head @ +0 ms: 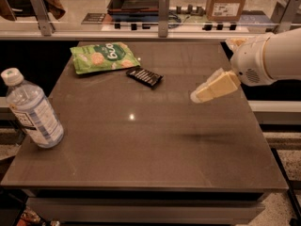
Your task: Move rxbar chocolate near blue plastic bottle
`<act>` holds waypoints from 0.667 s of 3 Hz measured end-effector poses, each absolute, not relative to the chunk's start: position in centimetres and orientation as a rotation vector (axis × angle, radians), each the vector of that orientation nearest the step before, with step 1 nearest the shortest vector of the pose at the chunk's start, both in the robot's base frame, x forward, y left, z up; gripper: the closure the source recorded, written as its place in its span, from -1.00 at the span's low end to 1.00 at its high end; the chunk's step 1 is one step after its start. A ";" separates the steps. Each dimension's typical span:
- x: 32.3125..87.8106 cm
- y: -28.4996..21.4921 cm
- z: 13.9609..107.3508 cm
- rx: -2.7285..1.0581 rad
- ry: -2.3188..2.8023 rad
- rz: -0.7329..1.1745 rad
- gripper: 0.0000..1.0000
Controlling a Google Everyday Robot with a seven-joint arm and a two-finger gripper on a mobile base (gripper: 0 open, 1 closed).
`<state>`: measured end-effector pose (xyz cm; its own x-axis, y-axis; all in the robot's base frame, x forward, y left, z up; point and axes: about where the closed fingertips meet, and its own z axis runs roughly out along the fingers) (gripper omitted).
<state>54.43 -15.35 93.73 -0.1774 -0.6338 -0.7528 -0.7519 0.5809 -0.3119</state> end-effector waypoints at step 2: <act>57.7 -10.6 89.1 -1.088 1.845 0.313 -1.00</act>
Offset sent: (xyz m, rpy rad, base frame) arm 0.0560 0.0725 -0.0750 0.1916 0.0362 0.0614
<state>57.71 -10.58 89.10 -0.1653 -0.5482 -0.8199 -0.7877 0.5737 -0.2247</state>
